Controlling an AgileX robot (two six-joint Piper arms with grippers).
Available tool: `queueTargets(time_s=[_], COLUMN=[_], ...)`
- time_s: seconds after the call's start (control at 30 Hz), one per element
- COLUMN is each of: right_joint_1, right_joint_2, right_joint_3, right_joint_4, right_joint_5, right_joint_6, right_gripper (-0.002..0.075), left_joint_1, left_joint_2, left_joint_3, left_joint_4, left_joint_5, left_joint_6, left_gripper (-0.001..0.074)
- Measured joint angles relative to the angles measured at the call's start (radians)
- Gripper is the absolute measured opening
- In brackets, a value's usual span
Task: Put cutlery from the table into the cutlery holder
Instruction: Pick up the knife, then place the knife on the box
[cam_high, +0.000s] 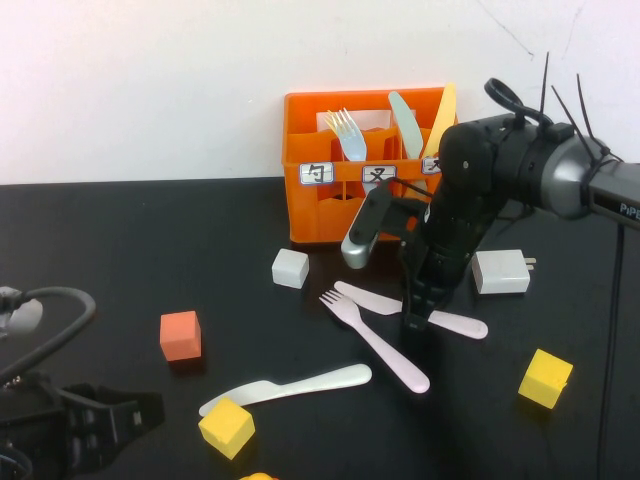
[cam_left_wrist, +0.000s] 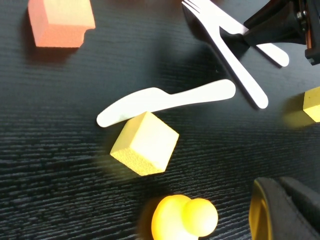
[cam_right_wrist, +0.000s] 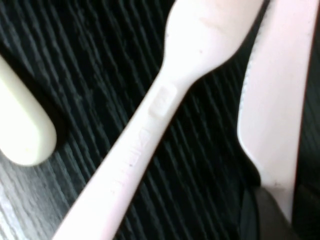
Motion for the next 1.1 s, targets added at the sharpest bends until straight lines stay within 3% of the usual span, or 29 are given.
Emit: queueTargets(time_s=[0.53,0.8,1.1], right_joint_1=[0.0,0.0,0.0], right_joint_2=[-0.077,-0.107,-0.174], right_joint_3=[0.008,0.008,0.008], right_joint_4=[0.026,0.207,0.47], right_joint_5=[0.018,0.009,-0.029], right_joint_6=[0.095,0.076,-0.112], right_gripper=[0.0113,0.0113,0.0113], left_joint_1=[0.0,0.0,0.0], left_joint_2=[0.0,0.0,0.0], left_joint_3=[0.0,0.0,0.0], left_joint_4=[0.0,-0.002,-0.008], left_joint_5=[0.0,0.0,0.0], left_joint_6=[0.004,0.004,0.004], left_gripper=[-0.0001,-0.0001,-0.0001])
